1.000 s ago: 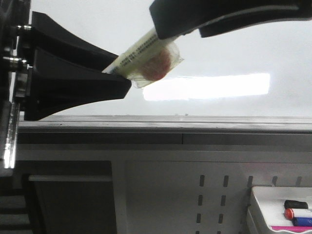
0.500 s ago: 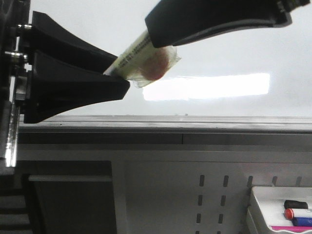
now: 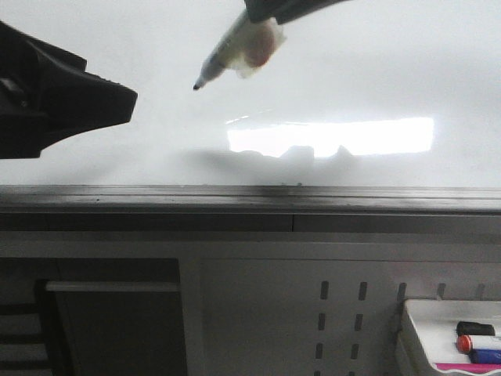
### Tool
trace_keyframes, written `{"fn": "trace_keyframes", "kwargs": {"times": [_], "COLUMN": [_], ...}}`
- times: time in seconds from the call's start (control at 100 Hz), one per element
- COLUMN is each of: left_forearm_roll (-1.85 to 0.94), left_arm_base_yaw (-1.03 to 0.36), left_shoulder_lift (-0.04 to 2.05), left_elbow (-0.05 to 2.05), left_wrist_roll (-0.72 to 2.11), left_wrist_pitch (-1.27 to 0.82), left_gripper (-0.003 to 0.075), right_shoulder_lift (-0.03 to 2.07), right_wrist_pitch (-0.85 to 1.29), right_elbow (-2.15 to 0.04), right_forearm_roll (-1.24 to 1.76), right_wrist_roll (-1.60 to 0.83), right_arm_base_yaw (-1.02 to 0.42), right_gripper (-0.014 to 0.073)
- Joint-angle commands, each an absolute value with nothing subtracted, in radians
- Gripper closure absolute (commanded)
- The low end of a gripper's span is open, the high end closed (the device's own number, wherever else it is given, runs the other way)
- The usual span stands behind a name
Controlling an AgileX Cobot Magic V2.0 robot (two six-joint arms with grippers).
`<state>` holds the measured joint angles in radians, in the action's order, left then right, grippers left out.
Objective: Write number 4 on whiteboard
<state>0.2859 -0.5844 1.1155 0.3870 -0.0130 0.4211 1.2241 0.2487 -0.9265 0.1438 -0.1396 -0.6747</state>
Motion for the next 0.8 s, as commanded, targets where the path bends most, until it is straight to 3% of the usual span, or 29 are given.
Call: {"fn": "trace_keyframes", "kwargs": {"times": [0.0,0.23,0.79], "left_forearm_roll": [0.258,0.253,0.253], "left_arm_base_yaw": [-0.589,-0.589,-0.589], "left_shoulder_lift": [1.086,1.081,1.081], "left_elbow": [0.409,0.409,0.408], "left_wrist_roll": [-0.024,-0.024,-0.024], "left_wrist_pitch": [0.477,0.477,0.474], "left_gripper": [0.0272,0.0274,0.0280], "right_shoulder_lift": [1.257,1.382,1.377], "right_wrist_pitch": [0.219,0.236,0.356], "right_elbow": [-1.042,-1.186,-1.104], "right_forearm_roll": [0.101,0.072,0.090], "right_wrist_roll": [-0.147,-0.147,-0.147], "right_arm_base_yaw": [-0.639,-0.592,-0.599], "right_gripper": [0.0660,0.0660,0.0658]}}
